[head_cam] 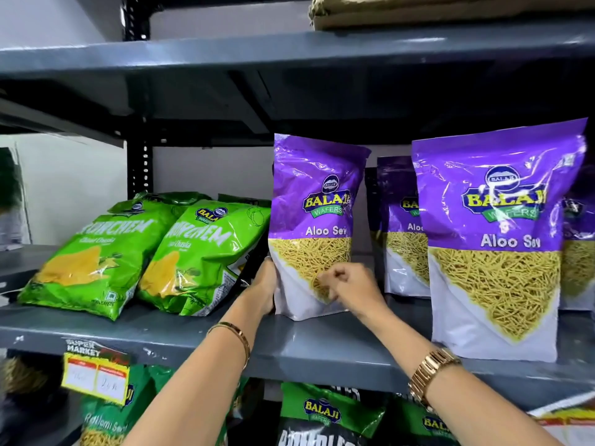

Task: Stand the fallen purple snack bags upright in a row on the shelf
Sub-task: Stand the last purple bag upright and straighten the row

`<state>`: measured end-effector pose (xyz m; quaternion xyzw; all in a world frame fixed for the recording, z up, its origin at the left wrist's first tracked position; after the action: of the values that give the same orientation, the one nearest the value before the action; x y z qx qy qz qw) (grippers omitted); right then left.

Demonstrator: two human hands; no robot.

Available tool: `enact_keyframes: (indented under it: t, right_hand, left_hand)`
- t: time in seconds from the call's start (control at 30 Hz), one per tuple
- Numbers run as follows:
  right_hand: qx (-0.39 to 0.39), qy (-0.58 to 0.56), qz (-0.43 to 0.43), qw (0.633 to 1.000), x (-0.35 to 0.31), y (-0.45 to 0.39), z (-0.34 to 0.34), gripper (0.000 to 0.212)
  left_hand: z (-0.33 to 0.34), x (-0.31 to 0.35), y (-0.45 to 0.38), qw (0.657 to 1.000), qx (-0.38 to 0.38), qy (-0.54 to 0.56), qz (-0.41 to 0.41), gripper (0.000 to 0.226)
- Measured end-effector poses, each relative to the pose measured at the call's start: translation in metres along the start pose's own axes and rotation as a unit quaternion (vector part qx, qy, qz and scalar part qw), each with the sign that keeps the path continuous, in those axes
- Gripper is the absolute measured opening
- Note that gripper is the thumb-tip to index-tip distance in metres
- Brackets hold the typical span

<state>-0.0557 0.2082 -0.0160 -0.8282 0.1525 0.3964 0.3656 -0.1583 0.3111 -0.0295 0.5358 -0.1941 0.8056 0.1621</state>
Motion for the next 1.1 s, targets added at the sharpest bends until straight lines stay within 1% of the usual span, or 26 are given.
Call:
enact_keyframes:
  t: [0.03,0.07,0.1,0.13,0.17,0.2,0.23,0.27,0.3,0.37,0.4,0.43,0.5,0.6,0.7,0.73,0.77,0.87,0.97,1.1]
  right_hand:
    - [0.073,0.004,-0.003,0.997,0.002,-0.003,-0.011,0.017]
    - [0.132,0.001,0.009,0.991,0.004,-0.004,-0.02,0.015]
    - [0.17,-0.012,0.026,0.985,0.008,-0.005,-0.027,0.014]
    - [0.183,-0.024,0.048,0.982,0.013,-0.007,-0.029,0.014]
    - [0.175,-0.037,0.071,0.981,0.018,-0.009,-0.028,0.016]
    - [0.156,-0.047,0.091,0.982,0.022,-0.012,-0.025,0.021]
    - [0.127,-0.064,0.104,0.984,0.023,-0.013,-0.021,0.028]
    - [0.09,-0.092,0.115,0.985,0.022,-0.013,-0.016,0.036]
    - [0.047,-0.141,0.122,0.981,0.022,-0.014,-0.01,0.042]
    - [-0.027,-0.241,0.125,0.962,0.019,-0.013,-0.002,0.048]
    - [-0.054,-0.262,0.13,0.955,0.017,-0.01,0.001,0.05]
    - [-0.063,-0.262,0.131,0.954,0.02,-0.012,0.003,0.052]
    - [-0.062,-0.245,0.133,0.958,0.023,-0.012,0.002,0.058]
    - [-0.047,-0.209,0.119,0.969,0.024,-0.011,-0.003,0.06]
    - [-0.037,-0.209,0.094,0.973,0.023,-0.009,-0.007,0.051]
    - [-0.038,-0.199,0.085,0.975,0.021,-0.007,-0.007,0.047]
    - [-0.035,-0.183,0.078,0.979,0.022,-0.007,-0.007,0.047]
    - [-0.013,-0.116,0.094,0.989,0.029,-0.006,-0.008,0.059]
    - [-0.042,-0.067,0.124,0.989,0.035,-0.002,-0.003,0.063]
    - [-0.068,0.015,0.145,0.987,0.03,0.009,-0.003,0.078]
  left_hand:
    - [-0.004,-0.01,-0.014,1.0,0.005,0.023,-0.01,0.062]
    - [-0.016,-0.021,-0.034,0.999,0.026,0.03,0.0,0.078]
    - [-0.027,-0.034,-0.061,0.998,0.057,0.023,0.013,0.089]
    - [-0.041,-0.049,-0.088,0.996,0.082,0.012,0.02,0.094]
    - [-0.045,-0.05,-0.084,0.995,0.095,0.003,0.026,0.097]
    - [-0.044,-0.043,-0.066,0.996,0.084,-0.005,0.02,0.099]
    - [-0.037,-0.027,-0.034,0.997,0.063,-0.018,0.028,0.099]
    - [-0.033,-0.02,-0.019,0.998,0.032,-0.037,0.034,0.094]
    - [-0.026,-0.014,-0.005,0.997,-0.001,-0.052,0.054,0.088]
    - [-0.018,-0.01,0.009,0.988,-0.036,-0.127,0.083,0.088]
    - [-0.016,-0.009,0.015,0.979,-0.047,-0.174,0.094,0.09]
    - [-0.013,-0.011,0.017,0.97,-0.069,-0.205,0.111,0.093]
    - [-0.01,-0.018,0.014,0.953,-0.091,-0.26,0.124,0.094]
    - [-0.015,-0.022,0.007,0.934,-0.077,-0.323,0.132,0.083]
    - [-0.02,-0.023,-0.001,0.936,-0.063,-0.318,0.138,0.08]
    - [-0.021,-0.023,-0.001,0.936,-0.061,-0.321,0.132,0.076]
    - [-0.022,-0.024,-0.005,0.936,-0.061,-0.32,0.133,0.073]
    - [-0.023,-0.026,-0.009,0.947,-0.063,-0.289,0.125,0.075]
    - [-0.022,-0.024,-0.009,0.941,-0.058,-0.305,0.132,0.068]
    - [-0.022,-0.022,-0.004,0.929,-0.062,-0.342,0.125,0.064]
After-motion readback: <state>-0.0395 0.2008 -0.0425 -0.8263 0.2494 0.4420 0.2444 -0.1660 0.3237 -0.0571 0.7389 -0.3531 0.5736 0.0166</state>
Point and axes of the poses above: each hand's wrist, its own y-axis away from the middle knuckle, its own z-axis out of the palm, x = y × z, the point moved 5 cm from there along -y, towards the middle knuckle, and after that the axes turned 7 degrees about z, right-handed, at the moved point
